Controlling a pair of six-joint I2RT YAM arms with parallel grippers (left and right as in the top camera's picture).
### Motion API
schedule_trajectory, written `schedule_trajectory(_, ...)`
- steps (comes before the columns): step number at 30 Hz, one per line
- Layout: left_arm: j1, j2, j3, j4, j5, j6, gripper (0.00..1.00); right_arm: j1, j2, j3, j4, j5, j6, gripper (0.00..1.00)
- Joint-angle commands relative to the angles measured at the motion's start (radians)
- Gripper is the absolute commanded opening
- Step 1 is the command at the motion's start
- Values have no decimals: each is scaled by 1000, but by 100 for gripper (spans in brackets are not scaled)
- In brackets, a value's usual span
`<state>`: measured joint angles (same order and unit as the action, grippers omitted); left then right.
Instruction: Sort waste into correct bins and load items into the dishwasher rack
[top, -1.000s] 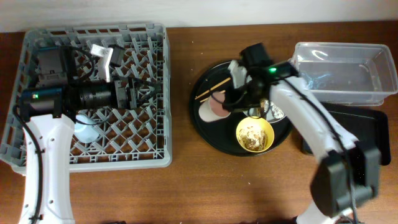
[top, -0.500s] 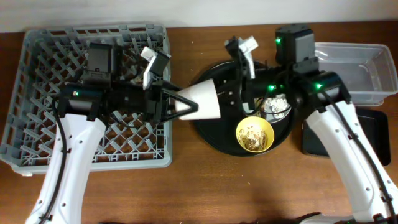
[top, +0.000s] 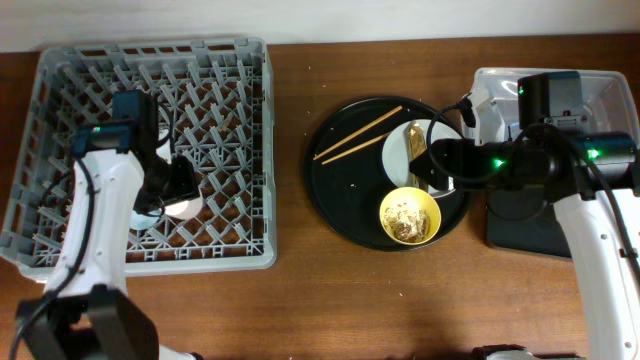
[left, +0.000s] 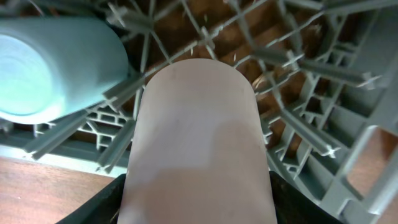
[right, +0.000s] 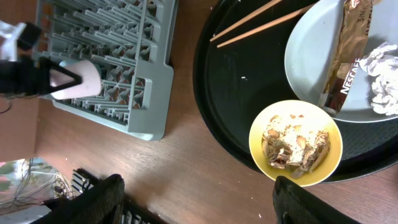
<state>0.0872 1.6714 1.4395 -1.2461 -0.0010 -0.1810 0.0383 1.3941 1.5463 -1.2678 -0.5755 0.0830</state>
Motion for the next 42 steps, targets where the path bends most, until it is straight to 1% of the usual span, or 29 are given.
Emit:
schedule_trajectory(1,-1,55,-4,-4,32,-13,77,7,0,-3,0,13,4,80)
schedule_trajectory(2,-1,54,3,-8,35,-13,94,8,0,-3,0,39,4,82)
schedule_trajectory(3,-1,54,35,-32,69,-12,99,8,4,-3,0,117,5,82)
schedule_trajectory(4,-1,54,92,-60,116,-2,99,8,18,-3,0,168,5,81)
schedule_trajectory(5,-1,54,180,-95,185,34,99,10,46,-3,5,190,4,75)
schedule_trajectory(6,-2,52,248,-111,268,87,99,16,75,-4,14,226,5,74)
schedule_trajectory(8,-30,16,399,-116,552,274,99,42,189,-4,68,425,103,68)
schedule_trajectory(10,-74,-52,431,-111,573,323,99,48,326,-4,134,497,137,67)
schedule_trajectory(13,-107,-130,431,-122,570,341,99,48,525,-4,334,498,108,55)
schedule_trajectory(15,-107,-140,431,-148,570,340,99,48,636,-4,444,478,109,41)
schedule_trajectory(16,-107,-140,431,-163,570,340,99,49,688,-4,482,434,109,38)
schedule_trajectory(17,-107,-140,431,-167,570,340,99,52,729,-4,498,391,109,13)
schedule_trajectory(19,-107,-140,431,-167,570,340,99,55,733,-3,497,373,109,4)
schedule_trajectory(22,-107,-140,431,-167,570,340,99,31,655,0,472,346,105,7)
schedule_trajectory(23,-107,-139,431,-167,570,340,99,34,635,0,472,348,73,74)
schedule_trajectory(24,-107,-140,431,-167,570,340,99,40,644,-2,475,361,63,77)
schedule_trajectory(27,-107,-140,431,-167,570,340,99,62,737,-4,531,448,64,75)
schedule_trajectory(28,-107,-140,431,-167,570,340,99,62,758,-4,537,440,64,63)
schedule_trajectory(29,-107,-140,431,-169,570,340,99,61,768,-4,534,433,64,28)
schedule_trajectory(30,-107,-140,431,-170,570,340,99,58,759,2,514,420,67,4)
schedule_trajectory(33,-107,-140,431,-169,570,340,99,16,627,114,323,395,79,4)
schedule_trajectory(34,-107,-140,431,-169,570,340,99,-14,568,155,290,396,112,4)
schedule_trajectory(35,-107,-140,431,-169,570,340,99,-66,504,184,290,396,226,4)
schedule_trajectory(36,-107,-140,431,-169,570,340,99,-119,465,189,325,396,319,4)
schedule_trajectory(37,-107,-140,431,-169,570,340,99,-180,459,189,398,396,327,4)
schedule_trajectory(39,-107,-140,431,-169,570,340,99,-282,534,189,525,540,407,4)
schedule_trajectory(40,-107,-140,431,-169,570,340,99,-303,578,189,595,509,372,75)
schedule_trajectory(41,-107,-140,431,-169,570,340,99,-312,589,189,615,444,257,97)
schedule_trajectory(42,-107,-140,431,-169,570,340,99,-312,534,198,567,386,211,99)
